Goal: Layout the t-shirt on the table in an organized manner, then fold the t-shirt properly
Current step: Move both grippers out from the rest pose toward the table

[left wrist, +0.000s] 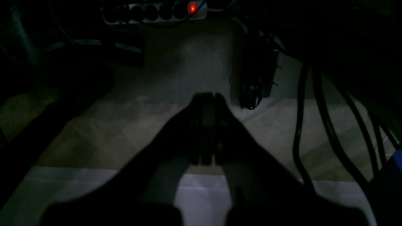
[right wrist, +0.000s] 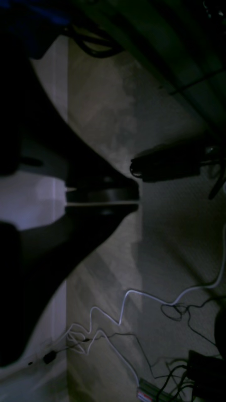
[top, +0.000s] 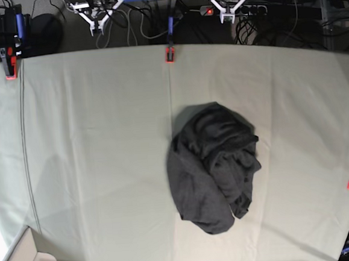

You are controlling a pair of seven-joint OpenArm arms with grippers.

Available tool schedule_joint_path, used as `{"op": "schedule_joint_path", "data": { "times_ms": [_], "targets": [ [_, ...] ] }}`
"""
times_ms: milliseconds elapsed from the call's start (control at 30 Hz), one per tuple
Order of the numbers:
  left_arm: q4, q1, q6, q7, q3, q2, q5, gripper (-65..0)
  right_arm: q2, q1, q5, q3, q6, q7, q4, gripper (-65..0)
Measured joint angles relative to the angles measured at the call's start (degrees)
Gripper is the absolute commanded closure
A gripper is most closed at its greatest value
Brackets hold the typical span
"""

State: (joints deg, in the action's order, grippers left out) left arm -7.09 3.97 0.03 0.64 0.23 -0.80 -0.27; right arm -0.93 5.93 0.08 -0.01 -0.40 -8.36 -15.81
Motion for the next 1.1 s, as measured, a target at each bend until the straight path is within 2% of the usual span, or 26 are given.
{"op": "schedule_joint_path", "data": {
  "times_ms": [533, 667, 733, 833, 1100],
  "targets": [
    [0.0, 0.0, 0.0, 0.0, 0.0, 0.0, 0.0, -0.1, 0.0, 0.0, 0.0, 0.0, 0.0, 0.0, -0.1, 0.0],
    [-0.5, 0.7, -0.2, -0.9, 0.0, -1.3, -0.1, -0.1, 0.1, 4.5, 0.0, 0.1, 0.1, 0.7, -8.8, 0.0],
    [-4.0, 3.0, -0.1, -0.6, 0.0, -2.7, -0.1, -0.1, 0.1, 9.3, 0.3, -0.1, 0.3, -0.4, -17.6, 0.0],
    [-14.9, 10.3, 0.0, -0.1, -0.1, -4.4, -0.1, -0.1, 0.2, 18.4, 0.2, -0.1, 0.4, -1.1, -31.9, 0.0],
    [-44.9, 29.0, 0.1, 0.6, -0.1, -7.8, 0.0, -0.1, -0.3, 31.1, 0.2, -0.2, 0.4, -0.7, -53.0, 0.0]
  ]
}}
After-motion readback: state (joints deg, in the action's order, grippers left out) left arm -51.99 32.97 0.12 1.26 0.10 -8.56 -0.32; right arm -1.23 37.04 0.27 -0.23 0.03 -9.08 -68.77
